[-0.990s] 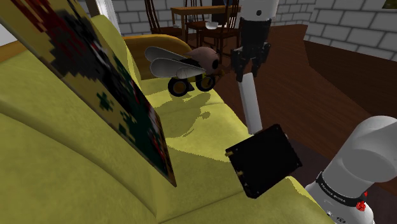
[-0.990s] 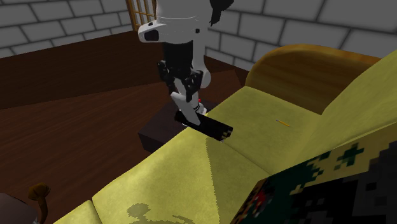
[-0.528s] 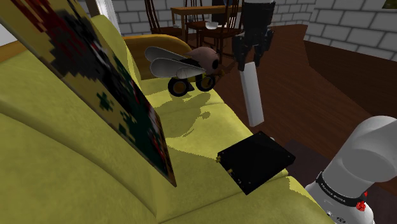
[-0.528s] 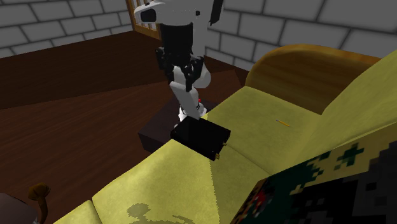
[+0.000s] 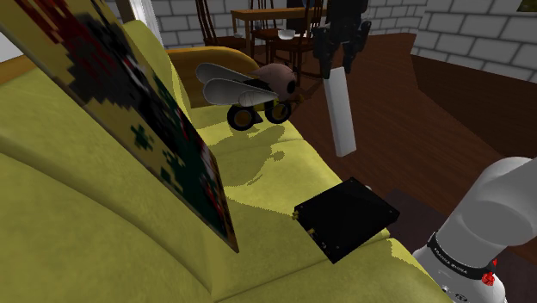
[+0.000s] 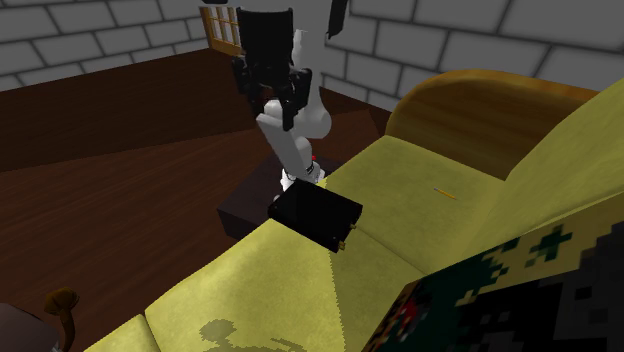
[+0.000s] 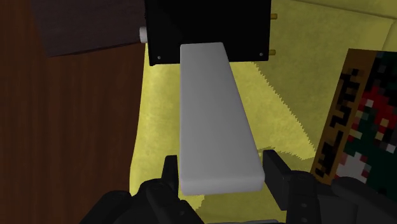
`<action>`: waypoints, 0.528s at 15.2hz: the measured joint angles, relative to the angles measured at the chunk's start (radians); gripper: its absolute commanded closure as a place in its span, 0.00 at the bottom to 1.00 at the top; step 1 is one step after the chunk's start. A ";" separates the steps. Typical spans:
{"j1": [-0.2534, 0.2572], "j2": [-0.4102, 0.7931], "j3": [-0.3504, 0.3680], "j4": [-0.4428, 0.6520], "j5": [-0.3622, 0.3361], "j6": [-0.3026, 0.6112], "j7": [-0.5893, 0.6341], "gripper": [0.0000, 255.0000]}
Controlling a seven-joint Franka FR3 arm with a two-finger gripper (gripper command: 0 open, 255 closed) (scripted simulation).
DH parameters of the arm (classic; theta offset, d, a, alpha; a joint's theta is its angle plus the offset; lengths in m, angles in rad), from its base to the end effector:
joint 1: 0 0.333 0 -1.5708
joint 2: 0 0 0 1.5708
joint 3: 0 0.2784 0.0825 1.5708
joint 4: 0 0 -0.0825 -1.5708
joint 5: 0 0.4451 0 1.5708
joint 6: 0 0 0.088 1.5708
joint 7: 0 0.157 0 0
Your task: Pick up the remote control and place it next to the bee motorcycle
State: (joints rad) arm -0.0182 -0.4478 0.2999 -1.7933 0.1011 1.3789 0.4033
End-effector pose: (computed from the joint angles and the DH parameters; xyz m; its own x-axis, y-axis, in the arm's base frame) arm 0.4386 0.1717 0.6335 0.9915 -0.1280 0.0245 -0.1285 -0.9915 0.0214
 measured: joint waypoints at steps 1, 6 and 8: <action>-0.006 0.033 0.000 0.029 -0.009 0.002 -0.004 1.00; -0.034 0.193 -0.009 0.165 -0.057 0.020 -0.036 1.00; -0.043 0.258 -0.014 0.225 -0.076 0.023 -0.050 1.00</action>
State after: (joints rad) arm -0.0613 -0.1894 0.2861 -1.5685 0.0252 1.4016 0.3531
